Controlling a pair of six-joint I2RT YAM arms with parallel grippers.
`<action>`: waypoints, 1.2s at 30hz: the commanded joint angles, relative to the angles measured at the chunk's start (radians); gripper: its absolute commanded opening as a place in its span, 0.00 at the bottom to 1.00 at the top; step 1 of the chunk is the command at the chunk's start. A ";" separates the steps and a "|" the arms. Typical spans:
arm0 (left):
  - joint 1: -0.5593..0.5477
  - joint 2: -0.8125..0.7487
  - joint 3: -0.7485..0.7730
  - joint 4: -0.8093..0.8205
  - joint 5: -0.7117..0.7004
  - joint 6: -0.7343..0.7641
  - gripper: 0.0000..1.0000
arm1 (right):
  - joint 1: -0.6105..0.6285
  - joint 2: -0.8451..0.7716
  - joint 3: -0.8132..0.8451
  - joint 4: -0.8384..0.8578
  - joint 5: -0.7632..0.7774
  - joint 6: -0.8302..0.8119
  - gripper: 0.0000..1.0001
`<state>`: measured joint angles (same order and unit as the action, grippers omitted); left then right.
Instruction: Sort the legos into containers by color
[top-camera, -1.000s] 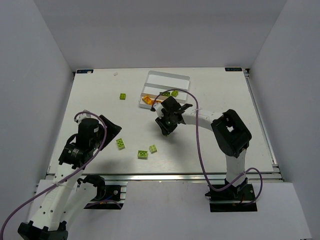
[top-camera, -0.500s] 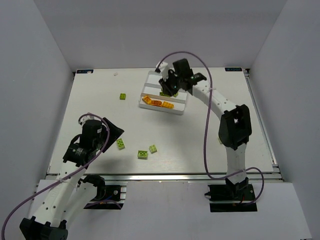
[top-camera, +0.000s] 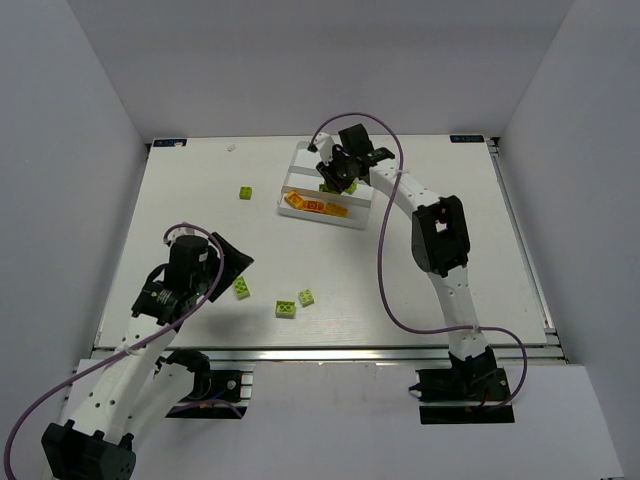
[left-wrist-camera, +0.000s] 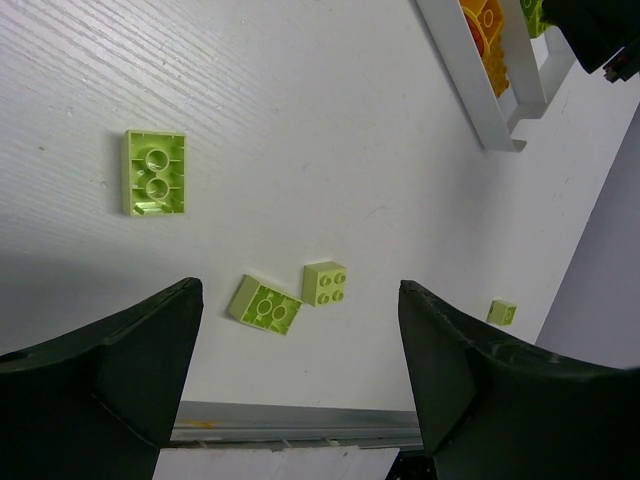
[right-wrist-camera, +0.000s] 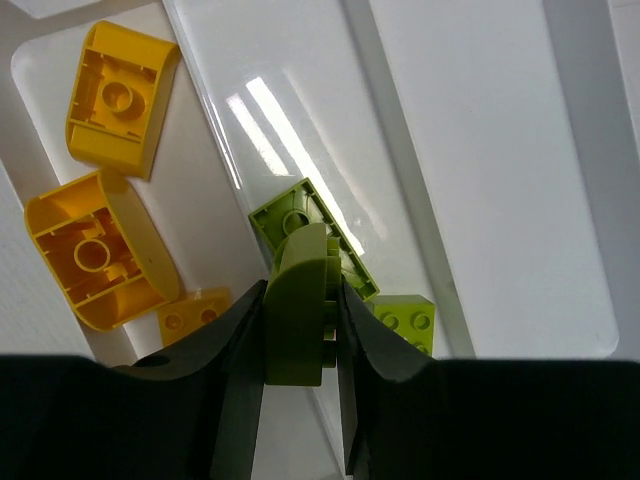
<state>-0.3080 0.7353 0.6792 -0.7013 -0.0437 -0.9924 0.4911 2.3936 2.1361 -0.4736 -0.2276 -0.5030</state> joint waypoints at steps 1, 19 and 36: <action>-0.003 -0.001 -0.004 0.023 0.010 -0.002 0.88 | -0.009 -0.021 0.013 0.081 0.014 -0.011 0.33; 0.006 0.347 0.135 0.264 0.059 0.098 0.78 | -0.127 -0.435 -0.327 0.220 -0.292 0.096 0.58; 0.118 1.299 1.123 -0.131 -0.133 0.218 0.80 | -0.226 -0.955 -0.999 0.316 -0.633 0.158 0.60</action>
<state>-0.2176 1.9934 1.6897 -0.7055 -0.1410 -0.7994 0.2810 1.5074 1.1427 -0.1524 -0.7612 -0.3447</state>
